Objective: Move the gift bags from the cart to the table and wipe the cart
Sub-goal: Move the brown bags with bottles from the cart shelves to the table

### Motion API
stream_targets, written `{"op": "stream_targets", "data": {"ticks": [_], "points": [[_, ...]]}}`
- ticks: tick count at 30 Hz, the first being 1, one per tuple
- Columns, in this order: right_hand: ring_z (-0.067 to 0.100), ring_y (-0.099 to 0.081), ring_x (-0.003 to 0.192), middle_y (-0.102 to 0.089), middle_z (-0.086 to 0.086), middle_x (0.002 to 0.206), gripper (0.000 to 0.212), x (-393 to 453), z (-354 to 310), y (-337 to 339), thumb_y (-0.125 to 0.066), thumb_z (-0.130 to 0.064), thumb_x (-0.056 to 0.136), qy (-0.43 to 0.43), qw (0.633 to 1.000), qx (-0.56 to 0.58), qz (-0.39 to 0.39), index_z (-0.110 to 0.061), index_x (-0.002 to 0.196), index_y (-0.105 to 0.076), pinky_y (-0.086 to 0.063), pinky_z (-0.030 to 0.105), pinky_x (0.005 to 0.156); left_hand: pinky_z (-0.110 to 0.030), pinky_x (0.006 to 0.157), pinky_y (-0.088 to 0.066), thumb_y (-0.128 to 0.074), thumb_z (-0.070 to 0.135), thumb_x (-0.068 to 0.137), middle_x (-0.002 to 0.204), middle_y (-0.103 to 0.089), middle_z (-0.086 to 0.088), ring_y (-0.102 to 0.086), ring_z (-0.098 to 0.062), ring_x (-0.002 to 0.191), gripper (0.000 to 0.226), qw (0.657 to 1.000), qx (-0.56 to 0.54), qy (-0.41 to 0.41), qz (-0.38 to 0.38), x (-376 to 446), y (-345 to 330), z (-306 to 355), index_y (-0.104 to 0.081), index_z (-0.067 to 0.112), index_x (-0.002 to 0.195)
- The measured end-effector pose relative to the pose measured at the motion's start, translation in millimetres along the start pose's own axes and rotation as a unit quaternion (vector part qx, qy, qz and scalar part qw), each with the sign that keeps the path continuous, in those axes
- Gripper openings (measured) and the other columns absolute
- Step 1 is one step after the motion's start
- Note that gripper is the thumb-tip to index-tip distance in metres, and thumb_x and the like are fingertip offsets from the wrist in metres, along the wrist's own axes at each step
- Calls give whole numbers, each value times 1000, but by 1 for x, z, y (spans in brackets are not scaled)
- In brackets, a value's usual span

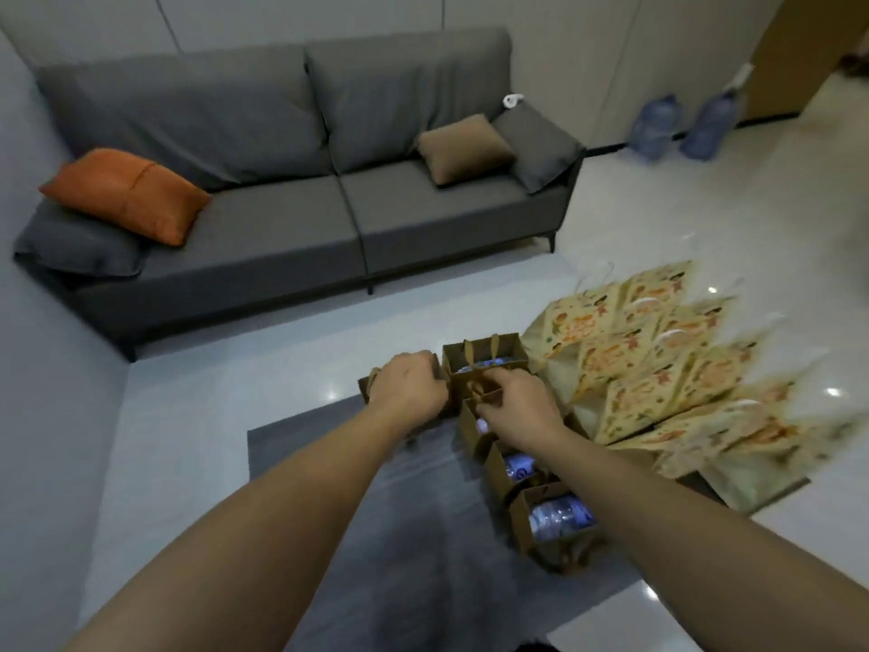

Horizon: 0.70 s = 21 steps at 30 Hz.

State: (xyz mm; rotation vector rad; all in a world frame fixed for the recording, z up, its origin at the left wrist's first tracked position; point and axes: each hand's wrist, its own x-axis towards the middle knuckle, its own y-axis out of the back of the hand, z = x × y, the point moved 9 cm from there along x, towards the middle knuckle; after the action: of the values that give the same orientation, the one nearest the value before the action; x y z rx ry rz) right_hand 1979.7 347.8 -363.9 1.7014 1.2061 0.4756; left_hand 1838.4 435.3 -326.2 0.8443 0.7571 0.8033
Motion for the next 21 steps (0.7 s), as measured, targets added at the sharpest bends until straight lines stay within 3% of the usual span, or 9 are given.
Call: {"op": "stream_targets", "data": {"ticks": [8, 13, 19, 21], "points": [[33, -48, 128, -52, 8, 135, 63, -96, 62, 108, -66, -41, 88, -93, 990, -38, 99, -26, 147, -46, -46, 41, 99, -35, 87, -52, -57, 28, 94, 127, -61, -6, -57, -26, 115, 39, 980, 36, -196, 4, -51, 3, 165, -58, 19, 133], [29, -46, 131, -50, 6, 139, 66, -171, 125, 189, -65, -46, 91, -145, 971, -34, 188, -28, 150, -41, -46, 41, 101, -36, 86, -48, -54, 32, 97, 136, -58, -10, -56, -29, 121, 47, 939, 93, -333, 3, -109, -6, 283, -53, 17, 141], [29, -44, 133, -49, 6, 141, 64, -282, 231, 255, -64, -45, 91, -216, 938, -9, 270, -28, 149, -42, -41, 41, 106, -36, 85, -51, -54, 31, 96, 125, -60, -11, -62, -30, 109, 45, 893, 130, -432, -14, -183, -66, 415, -54, 15, 138], [30, -44, 132, -49, 6, 141, 64, -327, 278, 269, -64, -44, 91, -248, 925, 1, 288, -27, 149, -41, -41, 41, 106, -37, 89, -49, -54, 32, 96, 129, -57, -11, -58, -31, 117, 47, 875, 138, -463, -32, -215, -101, 460, -53, 15, 141]]}}
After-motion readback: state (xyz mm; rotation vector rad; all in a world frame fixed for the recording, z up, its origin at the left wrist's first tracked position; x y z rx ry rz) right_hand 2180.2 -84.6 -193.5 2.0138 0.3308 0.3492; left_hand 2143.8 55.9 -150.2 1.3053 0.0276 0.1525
